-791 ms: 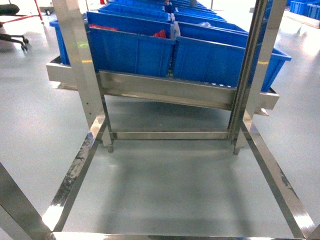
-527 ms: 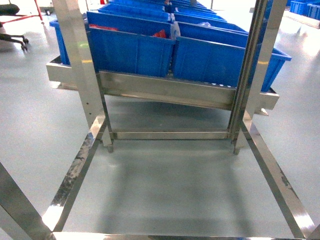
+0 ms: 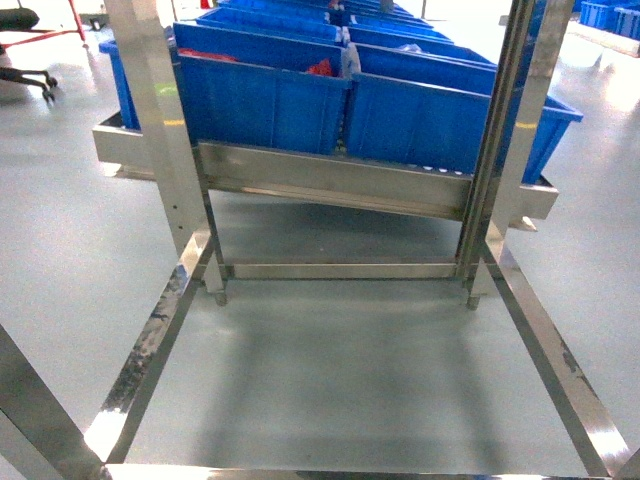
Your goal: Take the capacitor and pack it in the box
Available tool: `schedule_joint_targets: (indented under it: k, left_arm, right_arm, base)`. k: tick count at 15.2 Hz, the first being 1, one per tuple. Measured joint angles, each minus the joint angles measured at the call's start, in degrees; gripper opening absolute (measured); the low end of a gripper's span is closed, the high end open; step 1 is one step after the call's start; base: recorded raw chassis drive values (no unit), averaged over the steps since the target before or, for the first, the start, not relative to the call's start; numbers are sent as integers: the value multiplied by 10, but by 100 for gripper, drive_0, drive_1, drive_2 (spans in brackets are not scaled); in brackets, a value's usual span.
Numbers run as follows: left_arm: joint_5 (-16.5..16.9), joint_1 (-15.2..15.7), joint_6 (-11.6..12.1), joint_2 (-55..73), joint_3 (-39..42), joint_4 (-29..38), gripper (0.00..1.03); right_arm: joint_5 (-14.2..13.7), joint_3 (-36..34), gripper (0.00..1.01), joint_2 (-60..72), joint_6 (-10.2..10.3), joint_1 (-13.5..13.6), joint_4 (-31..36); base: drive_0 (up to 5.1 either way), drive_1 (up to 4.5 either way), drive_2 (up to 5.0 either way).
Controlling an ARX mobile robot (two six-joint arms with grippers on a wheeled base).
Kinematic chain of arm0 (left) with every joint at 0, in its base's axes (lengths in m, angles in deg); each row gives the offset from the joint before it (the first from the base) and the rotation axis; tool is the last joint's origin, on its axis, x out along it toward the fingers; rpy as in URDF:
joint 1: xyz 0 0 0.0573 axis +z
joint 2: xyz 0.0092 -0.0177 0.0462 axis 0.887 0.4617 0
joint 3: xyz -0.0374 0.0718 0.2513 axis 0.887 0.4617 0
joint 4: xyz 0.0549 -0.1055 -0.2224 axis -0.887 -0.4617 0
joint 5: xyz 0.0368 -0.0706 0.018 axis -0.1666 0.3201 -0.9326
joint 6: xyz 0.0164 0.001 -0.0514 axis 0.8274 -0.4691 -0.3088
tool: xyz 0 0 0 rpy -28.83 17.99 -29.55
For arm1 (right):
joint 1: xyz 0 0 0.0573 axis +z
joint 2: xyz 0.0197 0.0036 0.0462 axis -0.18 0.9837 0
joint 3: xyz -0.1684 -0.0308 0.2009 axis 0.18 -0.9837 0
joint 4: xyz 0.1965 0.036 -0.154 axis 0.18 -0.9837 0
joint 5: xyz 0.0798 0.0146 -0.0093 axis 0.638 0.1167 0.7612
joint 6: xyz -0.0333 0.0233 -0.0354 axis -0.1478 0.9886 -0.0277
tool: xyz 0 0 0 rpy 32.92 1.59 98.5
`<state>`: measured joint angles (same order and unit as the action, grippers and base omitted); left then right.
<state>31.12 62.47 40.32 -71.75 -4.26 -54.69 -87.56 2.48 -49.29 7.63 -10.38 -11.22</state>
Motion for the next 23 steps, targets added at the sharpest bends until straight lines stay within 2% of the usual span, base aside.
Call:
schedule_joint_targets:
  k: [23]
  left_arm:
    - [-1,0,0,0,0,0,98]
  right_arm:
    - [1,0,98,0,-1,0,0]
  base:
    - [0,0,0]
